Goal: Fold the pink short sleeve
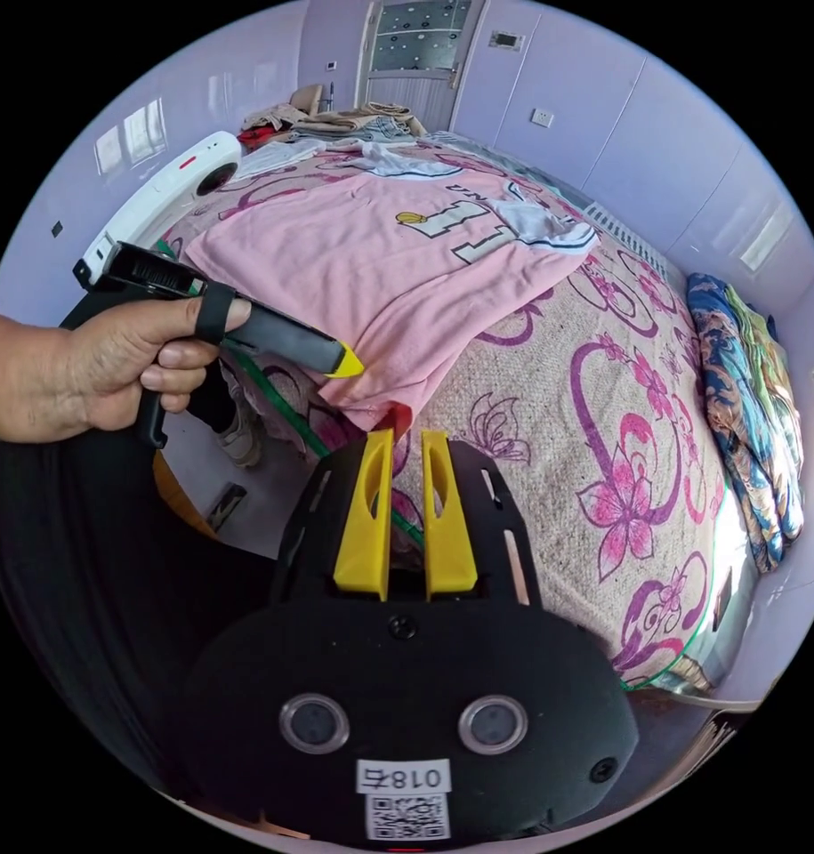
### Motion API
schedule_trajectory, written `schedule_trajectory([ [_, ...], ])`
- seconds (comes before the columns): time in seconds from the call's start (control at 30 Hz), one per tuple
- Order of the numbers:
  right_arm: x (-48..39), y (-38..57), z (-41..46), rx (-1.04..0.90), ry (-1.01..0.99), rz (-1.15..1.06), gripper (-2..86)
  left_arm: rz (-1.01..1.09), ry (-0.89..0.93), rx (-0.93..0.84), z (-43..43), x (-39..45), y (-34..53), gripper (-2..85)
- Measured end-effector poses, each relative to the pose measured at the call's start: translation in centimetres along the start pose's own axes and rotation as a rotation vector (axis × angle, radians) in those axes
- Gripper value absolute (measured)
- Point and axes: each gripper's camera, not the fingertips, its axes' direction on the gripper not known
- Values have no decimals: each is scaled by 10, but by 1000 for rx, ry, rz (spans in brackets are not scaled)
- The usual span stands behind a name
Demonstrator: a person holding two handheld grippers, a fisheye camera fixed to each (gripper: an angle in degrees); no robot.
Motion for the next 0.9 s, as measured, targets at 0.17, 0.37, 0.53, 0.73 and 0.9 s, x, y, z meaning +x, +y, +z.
schedule_trajectory([
  [0.17, 4, 7, -4, 34, -4, 25, 49, 56, -128, 25, -20, 25, 11, 73],
  [0.37, 15, 7, -6, 76, -34, 74, 36, 25, -57, -17, -15, 18, 8, 69],
  [0.53, 25, 3, -8, 101, -61, 102, 42, -40, 105, -18, -16, -1, 17, -4],
  [0.73, 19, -17, 0, 52, -81, 10, 80, -42, 143, 77, -59, -9, 26, -9],
  [0.9, 11, -46, 8, 22, -24, -78, 90, -34, 144, 152, -88, -14, 30, -10],
])
